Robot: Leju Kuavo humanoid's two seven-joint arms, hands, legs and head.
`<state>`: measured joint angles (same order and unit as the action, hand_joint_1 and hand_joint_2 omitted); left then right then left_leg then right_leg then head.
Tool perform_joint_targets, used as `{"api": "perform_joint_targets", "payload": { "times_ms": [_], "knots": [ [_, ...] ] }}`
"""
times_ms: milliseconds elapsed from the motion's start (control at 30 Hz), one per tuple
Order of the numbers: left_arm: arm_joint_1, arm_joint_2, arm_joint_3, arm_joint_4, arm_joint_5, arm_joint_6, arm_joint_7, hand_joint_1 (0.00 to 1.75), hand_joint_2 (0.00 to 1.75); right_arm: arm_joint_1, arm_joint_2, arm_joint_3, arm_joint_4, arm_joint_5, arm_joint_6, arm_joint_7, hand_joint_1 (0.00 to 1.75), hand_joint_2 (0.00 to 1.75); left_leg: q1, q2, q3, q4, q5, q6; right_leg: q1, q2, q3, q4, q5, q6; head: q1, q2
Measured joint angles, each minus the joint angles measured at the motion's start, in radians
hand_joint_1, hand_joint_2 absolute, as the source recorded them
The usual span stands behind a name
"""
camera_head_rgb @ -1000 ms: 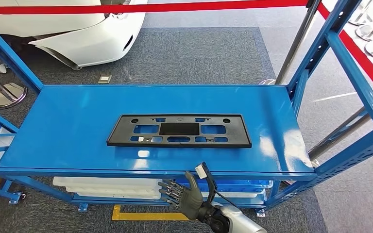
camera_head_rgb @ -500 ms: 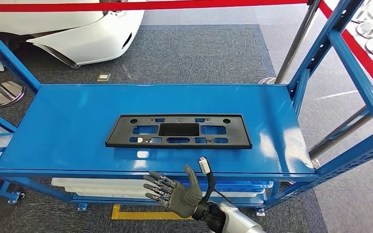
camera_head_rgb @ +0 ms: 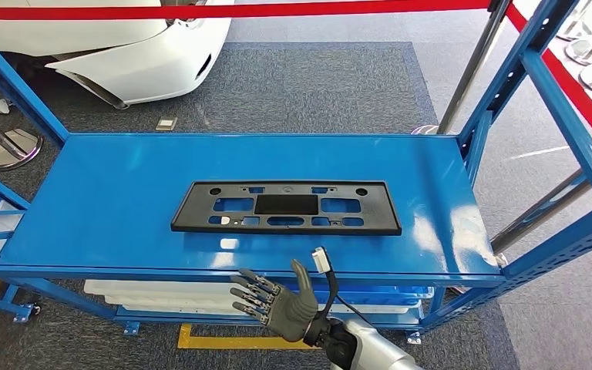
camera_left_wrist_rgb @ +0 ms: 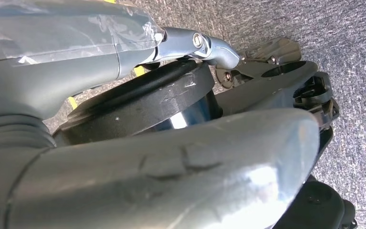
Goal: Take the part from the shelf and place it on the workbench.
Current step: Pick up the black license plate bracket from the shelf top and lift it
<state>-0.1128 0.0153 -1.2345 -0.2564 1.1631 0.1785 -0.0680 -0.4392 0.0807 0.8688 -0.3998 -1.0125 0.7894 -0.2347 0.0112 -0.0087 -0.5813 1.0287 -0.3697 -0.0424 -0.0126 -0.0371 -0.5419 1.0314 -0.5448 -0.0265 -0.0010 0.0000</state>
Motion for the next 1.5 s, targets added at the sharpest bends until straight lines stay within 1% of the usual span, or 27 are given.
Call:
{"api": "perform_joint_targets", "payload": {
  "times_ms": [133, 267, 300, 433, 533, 600, 700, 800, 967, 1033, 1100, 1233, 1300, 1333, 1400, 1433, 1467, 1500],
  "knots": [
    [0.002, 0.000, 0.000, 0.000, 0.000, 0.000, -0.008, 0.00, 0.00, -0.013, 0.000, 0.011, 0.000, 0.057, -0.010, -0.087, 0.00, 0.00, 0.000, 0.000, 0.000, 0.000, 0.000, 0.000, 0.000, 0.000, 0.000, 0.000, 0.000, 0.000, 0.000, 0.000],
    [0.003, 0.000, 0.000, 0.000, 0.001, 0.003, -0.011, 0.00, 0.00, -0.038, 0.000, 0.019, -0.009, 0.132, -0.004, -0.206, 0.00, 0.00, 0.000, 0.000, 0.000, 0.000, 0.000, 0.000, 0.000, 0.000, 0.000, 0.000, 0.000, 0.000, 0.000, 0.000],
    [0.003, 0.000, 0.000, 0.000, 0.001, 0.003, -0.011, 0.00, 0.00, -0.047, 0.000, 0.020, -0.014, 0.145, -0.005, -0.224, 0.00, 0.00, 0.000, 0.000, 0.001, 0.000, 0.000, 0.000, 0.000, 0.000, 0.000, 0.000, 0.000, 0.000, 0.000, 0.000],
    [0.003, 0.000, 0.000, 0.000, 0.001, 0.004, -0.011, 0.00, 0.00, -0.071, 0.000, 0.021, -0.033, 0.176, -0.008, -0.248, 0.00, 0.00, 0.000, 0.000, 0.001, 0.000, 0.000, 0.000, 0.000, 0.000, 0.001, 0.000, 0.000, 0.000, 0.000, 0.000],
    [0.003, 0.000, 0.000, 0.000, 0.001, 0.005, -0.011, 0.00, 0.00, -0.081, -0.004, 0.021, -0.066, 0.247, -0.037, -0.287, 0.00, 0.00, 0.000, 0.000, 0.002, 0.000, 0.000, 0.000, 0.000, 0.000, 0.001, 0.000, 0.000, 0.001, 0.000, 0.000],
    [0.003, 0.000, 0.000, 0.000, 0.001, 0.006, -0.011, 0.00, 0.00, -0.091, -0.010, 0.020, -0.113, 0.307, -0.082, -0.288, 0.00, 0.00, 0.000, 0.000, 0.002, 0.000, 0.000, 0.001, 0.000, 0.000, 0.001, 0.000, 0.000, 0.001, 0.000, 0.000],
    [0.003, 0.000, 0.000, 0.000, 0.001, 0.006, -0.011, 0.00, 0.00, -0.098, -0.022, 0.012, -0.207, 0.343, -0.133, -0.240, 0.00, 0.00, 0.000, 0.000, 0.002, 0.000, 0.000, 0.001, 0.000, 0.000, 0.002, 0.000, 0.000, 0.001, 0.000, 0.000],
    [0.003, 0.000, 0.000, 0.000, 0.001, 0.006, -0.011, 0.00, 0.00, -0.099, -0.030, 0.005, -0.275, 0.348, -0.147, -0.217, 0.00, 0.00, 0.000, 0.000, 0.002, 0.001, 0.000, 0.001, 0.000, 0.000, 0.002, 0.000, 0.000, 0.001, 0.000, 0.000],
    [0.003, 0.000, 0.000, 0.000, 0.004, 0.008, -0.011, 0.00, 0.00, -0.099, -0.046, -0.003, -0.359, 0.371, -0.164, -0.225, 0.00, 0.00, 0.000, 0.000, 0.002, 0.001, 0.000, 0.001, 0.000, 0.000, 0.002, 0.000, 0.000, 0.001, 0.000, 0.000],
    [0.004, -0.001, 0.000, 0.000, 0.014, 0.014, -0.014, 0.00, 0.00, -0.099, -0.048, -0.008, -0.388, 0.380, -0.213, -0.213, 0.00, 0.87, 0.000, 0.000, 0.002, 0.001, 0.000, 0.001, 0.000, 0.000, 0.002, 0.000, 0.000, 0.001, 0.001, 0.000],
    [0.004, -0.003, 0.000, 0.000, 0.027, 0.023, -0.017, 0.00, 0.00, -0.097, -0.049, -0.015, -0.423, 0.396, -0.304, -0.177, 0.00, 1.75, 0.000, 0.000, 0.003, 0.001, 0.000, 0.001, 0.000, 0.000, 0.002, 0.000, 0.000, 0.001, 0.000, 0.000],
    [0.005, -0.010, 0.000, 0.000, 0.047, 0.043, -0.010, 0.00, 0.00, -0.065, -0.058, -0.036, -0.542, 0.498, -0.548, -0.085, 0.00, 1.75, 0.000, 0.000, 0.003, 0.001, 0.000, 0.001, 0.000, 0.000, 0.002, 0.000, 0.000, 0.001, 0.000, 0.000],
    [0.004, -0.011, 0.000, 0.000, 0.054, 0.047, -0.007, 0.00, 0.00, -0.043, -0.069, -0.044, -0.618, 0.629, -0.698, 0.003, 0.00, 1.75, 0.000, 0.000, 0.003, 0.001, 0.000, 0.001, 0.000, 0.000, 0.002, 0.000, 0.000, 0.001, 0.000, 0.000],
    [0.004, -0.012, 0.000, 0.000, 0.057, 0.049, -0.006, 0.00, 0.00, -0.033, -0.076, -0.046, -0.661, 0.746, -0.791, 0.086, 0.00, 1.75, 0.000, 0.001, 0.003, 0.001, 0.000, 0.001, 0.000, 0.000, 0.002, 0.000, 0.000, 0.001, 0.000, 0.000],
    [0.004, -0.014, 0.000, 0.000, 0.060, 0.052, 0.000, 0.00, 0.00, -0.011, -0.094, -0.047, -0.756, 1.067, -0.953, 0.310, 0.00, 1.75, 0.000, 0.000, 0.003, 0.001, 0.000, 0.001, 0.000, 0.000, 0.002, 0.000, 0.000, 0.001, 0.000, 0.000],
    [0.003, -0.015, 0.000, 0.000, 0.058, 0.052, 0.005, 0.00, 0.00, 0.002, -0.102, -0.047, -0.802, 1.238, -1.000, 0.422, 0.00, 1.75, 0.000, 0.001, 0.003, 0.001, 0.000, 0.001, 0.000, 0.000, 0.002, 0.000, 0.000, 0.001, 0.001, 0.000],
    [0.002, -0.015, 0.000, 0.000, 0.054, 0.052, 0.011, 0.00, 0.00, 0.015, -0.109, -0.047, -0.845, 1.384, -1.018, 0.510, 0.00, 1.75, 0.000, 0.001, 0.003, 0.001, 0.000, 0.001, 0.000, 0.000, 0.002, 0.000, 0.000, 0.001, 0.001, 0.000],
    [0.001, -0.016, 0.000, 0.000, 0.050, 0.052, 0.016, 0.00, 0.00, 0.029, -0.114, -0.047, -0.882, 1.500, -1.018, 0.575, 0.00, 1.75, 0.000, 0.001, 0.003, 0.001, 0.000, 0.001, 0.000, 0.000, 0.002, 0.000, 0.000, 0.001, 0.001, 0.000]
  ]
}}
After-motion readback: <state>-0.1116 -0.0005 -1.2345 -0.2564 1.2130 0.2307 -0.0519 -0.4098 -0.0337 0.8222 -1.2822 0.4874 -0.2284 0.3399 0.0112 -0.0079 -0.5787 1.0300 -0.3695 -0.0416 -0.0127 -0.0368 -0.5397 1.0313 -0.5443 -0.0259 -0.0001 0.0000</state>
